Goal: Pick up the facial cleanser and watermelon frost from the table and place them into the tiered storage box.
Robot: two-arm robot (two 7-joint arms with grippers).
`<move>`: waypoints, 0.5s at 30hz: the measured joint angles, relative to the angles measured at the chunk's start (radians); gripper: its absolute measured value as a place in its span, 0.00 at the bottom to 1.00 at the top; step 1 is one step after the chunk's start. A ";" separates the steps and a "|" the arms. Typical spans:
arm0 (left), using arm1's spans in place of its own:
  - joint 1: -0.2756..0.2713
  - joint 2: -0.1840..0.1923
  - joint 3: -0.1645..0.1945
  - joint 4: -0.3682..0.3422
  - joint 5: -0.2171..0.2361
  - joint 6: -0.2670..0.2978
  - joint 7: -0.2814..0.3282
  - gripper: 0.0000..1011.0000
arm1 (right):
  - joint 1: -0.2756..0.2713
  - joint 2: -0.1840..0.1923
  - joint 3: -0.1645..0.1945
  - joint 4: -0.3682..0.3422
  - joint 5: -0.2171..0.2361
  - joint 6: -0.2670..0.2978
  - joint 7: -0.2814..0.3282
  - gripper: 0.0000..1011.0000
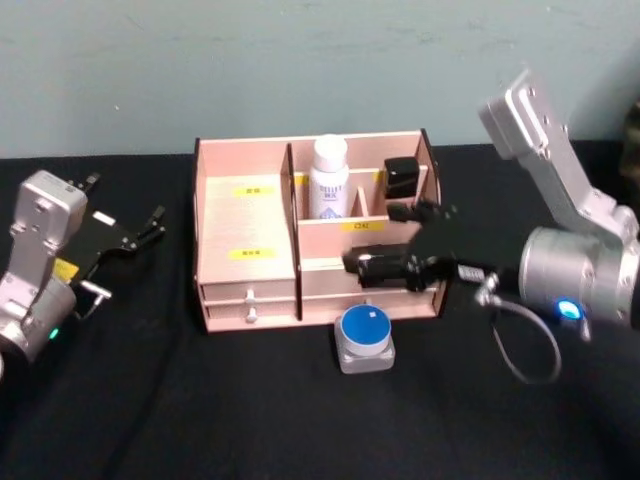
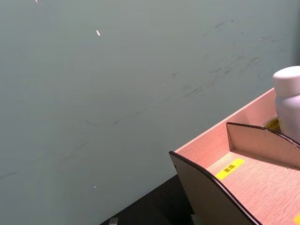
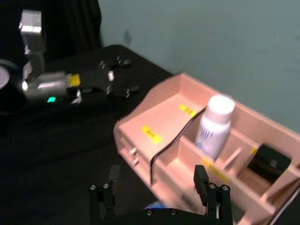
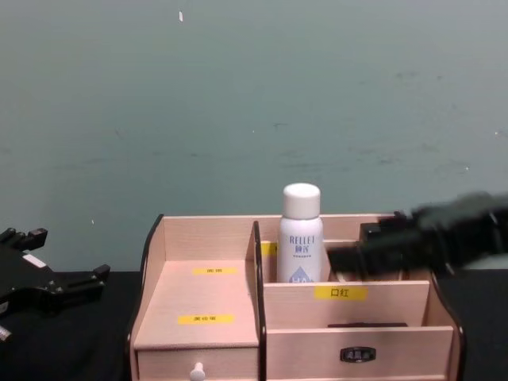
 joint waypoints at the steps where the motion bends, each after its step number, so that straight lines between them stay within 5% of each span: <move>1: 0.000 0.000 0.000 0.000 0.000 0.000 0.000 0.99 | -0.028 0.018 0.006 -0.023 0.008 0.007 -0.009 0.99; 10: 0.000 0.000 0.000 0.000 0.000 0.000 0.000 0.99 | -0.126 0.104 0.005 -0.101 0.020 0.030 -0.044 0.99; 15: 0.000 0.000 0.000 0.000 0.000 0.000 0.000 0.99 | -0.146 0.120 -0.029 -0.100 -0.022 0.047 -0.066 0.99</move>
